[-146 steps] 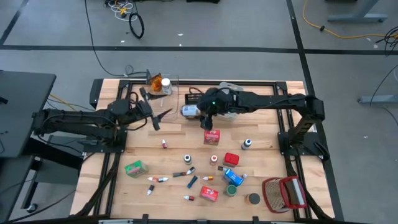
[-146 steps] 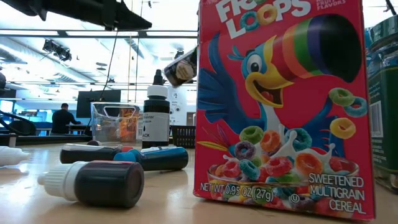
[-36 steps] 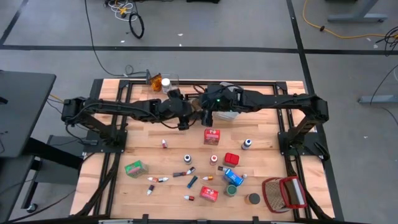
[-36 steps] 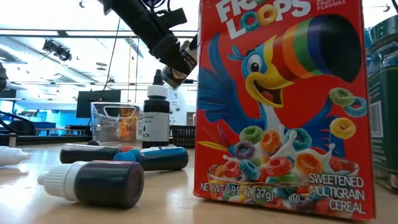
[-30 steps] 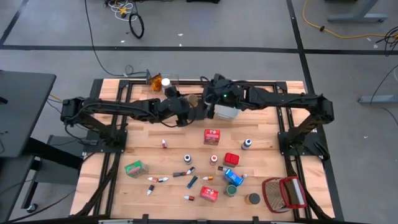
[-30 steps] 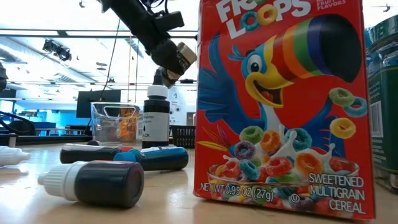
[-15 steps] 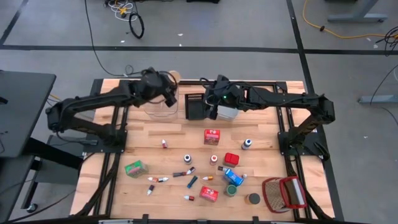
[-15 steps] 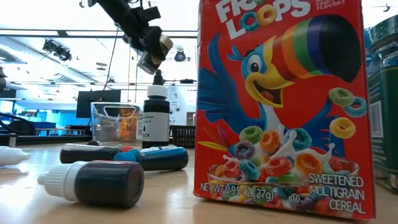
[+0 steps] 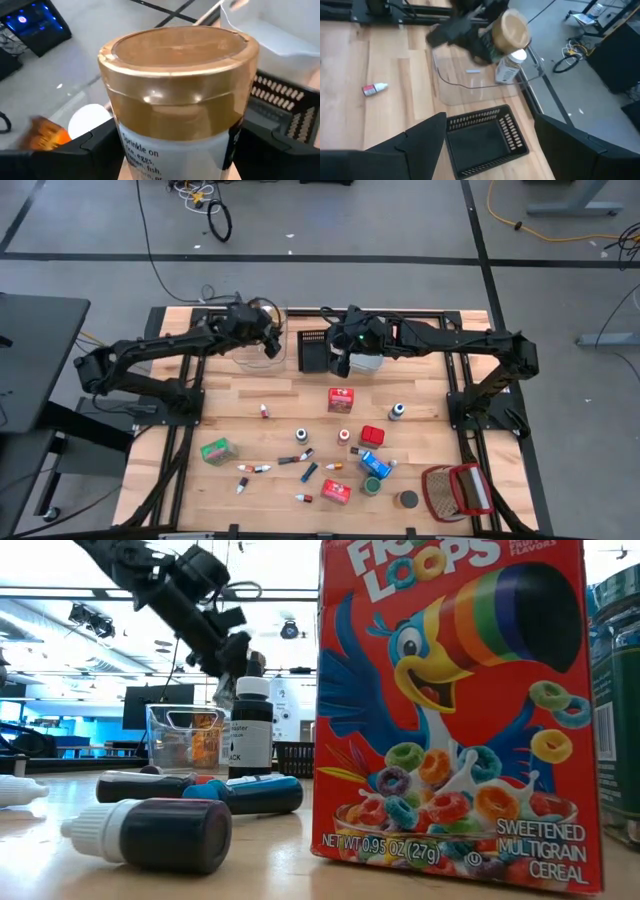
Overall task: Pick & Place Kitchen Items
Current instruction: Put the brown seasoning bottle into the transparent bin
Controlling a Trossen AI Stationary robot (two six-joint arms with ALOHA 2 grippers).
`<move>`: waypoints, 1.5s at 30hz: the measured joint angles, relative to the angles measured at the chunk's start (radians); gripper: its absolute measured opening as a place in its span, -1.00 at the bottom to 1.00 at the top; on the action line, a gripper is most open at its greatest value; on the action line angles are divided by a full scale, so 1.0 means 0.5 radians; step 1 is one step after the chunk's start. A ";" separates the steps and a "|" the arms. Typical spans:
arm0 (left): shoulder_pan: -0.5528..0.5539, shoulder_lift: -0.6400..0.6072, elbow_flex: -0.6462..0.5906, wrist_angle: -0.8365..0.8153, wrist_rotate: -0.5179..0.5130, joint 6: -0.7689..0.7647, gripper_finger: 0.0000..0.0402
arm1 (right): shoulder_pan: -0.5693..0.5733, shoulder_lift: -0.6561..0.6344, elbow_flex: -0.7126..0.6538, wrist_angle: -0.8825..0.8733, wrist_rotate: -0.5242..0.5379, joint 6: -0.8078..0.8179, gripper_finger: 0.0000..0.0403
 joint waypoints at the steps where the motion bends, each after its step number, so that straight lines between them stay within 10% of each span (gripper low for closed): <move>1: -0.001 0.000 -0.047 0.066 -0.015 -0.030 0.55 | 0.001 0.000 0.000 0.009 -0.005 0.000 0.56; 21: 0.065 -0.001 -0.518 0.298 -0.426 -0.484 0.49 | 0.000 0.002 -0.001 0.177 -0.136 0.089 0.56; 45: 0.383 -0.001 -0.563 0.478 -0.140 -0.245 0.53 | 0.000 0.002 -0.001 0.178 -0.136 0.068 0.56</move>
